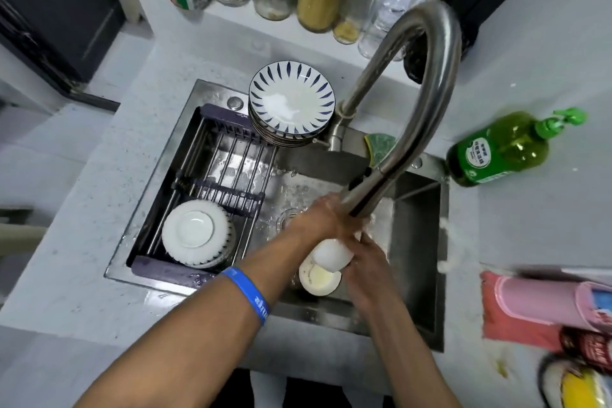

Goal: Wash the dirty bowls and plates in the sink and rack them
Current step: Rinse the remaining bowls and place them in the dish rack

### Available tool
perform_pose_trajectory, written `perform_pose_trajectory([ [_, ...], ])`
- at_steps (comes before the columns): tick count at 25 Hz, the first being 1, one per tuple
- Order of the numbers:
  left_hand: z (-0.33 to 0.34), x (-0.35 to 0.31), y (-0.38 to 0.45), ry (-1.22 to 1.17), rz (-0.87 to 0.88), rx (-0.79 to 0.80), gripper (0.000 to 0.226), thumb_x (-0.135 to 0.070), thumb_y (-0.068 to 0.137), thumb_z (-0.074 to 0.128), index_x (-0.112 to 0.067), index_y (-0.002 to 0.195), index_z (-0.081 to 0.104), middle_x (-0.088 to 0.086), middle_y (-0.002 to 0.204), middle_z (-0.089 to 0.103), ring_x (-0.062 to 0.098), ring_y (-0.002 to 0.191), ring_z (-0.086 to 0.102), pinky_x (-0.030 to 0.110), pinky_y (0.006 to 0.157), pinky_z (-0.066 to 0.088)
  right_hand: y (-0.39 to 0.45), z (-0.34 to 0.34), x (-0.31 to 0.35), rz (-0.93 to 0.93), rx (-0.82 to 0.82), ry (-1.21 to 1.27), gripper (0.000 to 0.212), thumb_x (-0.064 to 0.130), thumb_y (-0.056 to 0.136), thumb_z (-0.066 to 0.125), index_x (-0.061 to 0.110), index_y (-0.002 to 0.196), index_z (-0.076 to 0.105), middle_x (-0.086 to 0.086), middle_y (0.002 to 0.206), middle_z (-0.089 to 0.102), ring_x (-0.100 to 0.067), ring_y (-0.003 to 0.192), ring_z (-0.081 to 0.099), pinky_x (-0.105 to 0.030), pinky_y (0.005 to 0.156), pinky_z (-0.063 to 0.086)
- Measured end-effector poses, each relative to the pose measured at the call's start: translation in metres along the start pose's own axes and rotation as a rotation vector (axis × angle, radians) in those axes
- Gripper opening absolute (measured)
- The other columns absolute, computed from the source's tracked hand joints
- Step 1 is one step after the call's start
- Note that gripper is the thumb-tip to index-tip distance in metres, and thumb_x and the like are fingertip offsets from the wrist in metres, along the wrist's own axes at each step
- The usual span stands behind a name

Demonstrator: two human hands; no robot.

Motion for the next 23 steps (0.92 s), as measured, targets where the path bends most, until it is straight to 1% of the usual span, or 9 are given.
perform_pose_trajectory([
  [2,0.010,-0.009,0.005,-0.009,0.038,0.087,0.028,-0.051,0.086,0.058,-0.023,0.088,0.055,0.005,0.086,0.061,0.023,0.072,0.056,0.028,0.063,0.044,0.008,0.001,0.009,-0.053,0.053,0.038,0.033,0.001,0.096,0.050,0.005,0.127,0.058,-0.019,0.125,0.064,-0.034,0.115,0.062,-0.046,0.091,0.054],
  [4,-0.001,0.002,0.006,-0.142,-0.033,0.000,0.024,-0.039,0.088,0.067,-0.021,0.102,0.058,0.002,0.090,0.058,0.020,0.080,0.056,0.028,0.070,0.046,0.016,-0.004,0.012,-0.057,0.030,-0.047,0.029,0.001,0.092,0.056,0.006,0.119,0.063,-0.020,0.124,0.064,-0.037,0.111,0.062,-0.054,0.097,0.048],
  [8,-0.002,0.035,-0.024,-1.064,-0.228,-0.533,0.021,-0.026,0.098,0.059,-0.017,0.080,0.066,-0.002,0.068,0.064,0.016,0.061,0.057,0.024,0.054,0.045,0.019,0.001,0.009,0.133,0.106,0.169,0.037,0.018,0.092,0.057,0.006,0.127,0.060,-0.017,0.118,0.068,-0.035,0.106,0.062,-0.050,0.094,0.046],
  [10,0.028,0.047,-0.036,-1.491,-0.273,-0.679,0.022,-0.032,0.094,0.063,-0.015,0.100,0.075,0.002,0.088,0.077,0.017,0.073,0.069,0.026,0.060,0.052,0.021,0.009,0.011,0.179,0.118,0.315,0.029,0.017,0.096,0.051,0.005,0.121,0.061,-0.015,0.111,0.069,-0.029,0.099,0.063,-0.042,0.089,0.047],
  [12,0.045,0.047,-0.037,-1.520,-0.325,-0.643,0.039,-0.045,0.092,0.059,-0.015,0.114,0.072,0.013,0.107,0.074,0.028,0.092,0.071,0.034,0.069,0.055,0.022,0.013,0.011,0.164,0.139,0.307,0.032,0.011,0.092,0.054,0.002,0.122,0.060,-0.018,0.116,0.068,-0.028,0.097,0.065,-0.043,0.090,0.048],
  [14,0.039,0.038,-0.031,-1.181,-0.302,-0.545,0.049,-0.058,0.083,0.054,-0.023,0.112,0.071,0.009,0.105,0.075,0.029,0.099,0.071,0.039,0.078,0.056,0.020,0.012,0.015,0.013,0.157,-0.012,0.025,0.000,0.090,0.058,0.005,0.113,0.066,-0.014,0.108,0.072,-0.019,0.090,0.068,-0.038,0.085,0.053],
  [17,0.024,0.027,-0.038,-0.948,-0.250,-0.609,0.041,-0.040,0.073,0.068,-0.028,0.112,0.064,0.001,0.097,0.074,0.015,0.089,0.070,0.028,0.075,0.056,0.002,0.015,0.028,-0.374,0.263,-0.699,0.029,-0.007,0.089,0.053,0.012,0.109,0.062,-0.003,0.101,0.070,-0.010,0.092,0.066,-0.021,0.075,0.051],
  [20,0.017,0.045,-0.046,-1.010,-0.388,-0.703,0.031,-0.038,0.087,0.052,-0.014,0.097,0.068,0.009,0.096,0.071,0.023,0.088,0.066,0.038,0.080,0.055,-0.010,0.026,0.017,-0.792,0.605,-1.485,0.053,0.002,0.078,0.056,0.012,0.130,0.051,-0.005,0.131,0.059,-0.018,0.125,0.051,-0.037,0.111,0.036],
  [23,0.027,0.054,-0.049,-1.070,-0.455,-0.643,0.032,-0.030,0.100,0.042,-0.009,0.103,0.066,0.011,0.098,0.070,0.026,0.096,0.066,0.040,0.086,0.055,-0.007,0.033,0.021,-0.709,0.629,-1.643,0.060,0.009,0.073,0.060,0.019,0.132,0.052,0.000,0.137,0.054,-0.019,0.134,0.040,-0.038,0.118,0.024],
])
Point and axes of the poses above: each hand's wrist, its own y-axis towards the middle knuckle, its own z-axis out of the palm, x = y × z, the point moved 6 cm from there along y, towards the middle knuckle
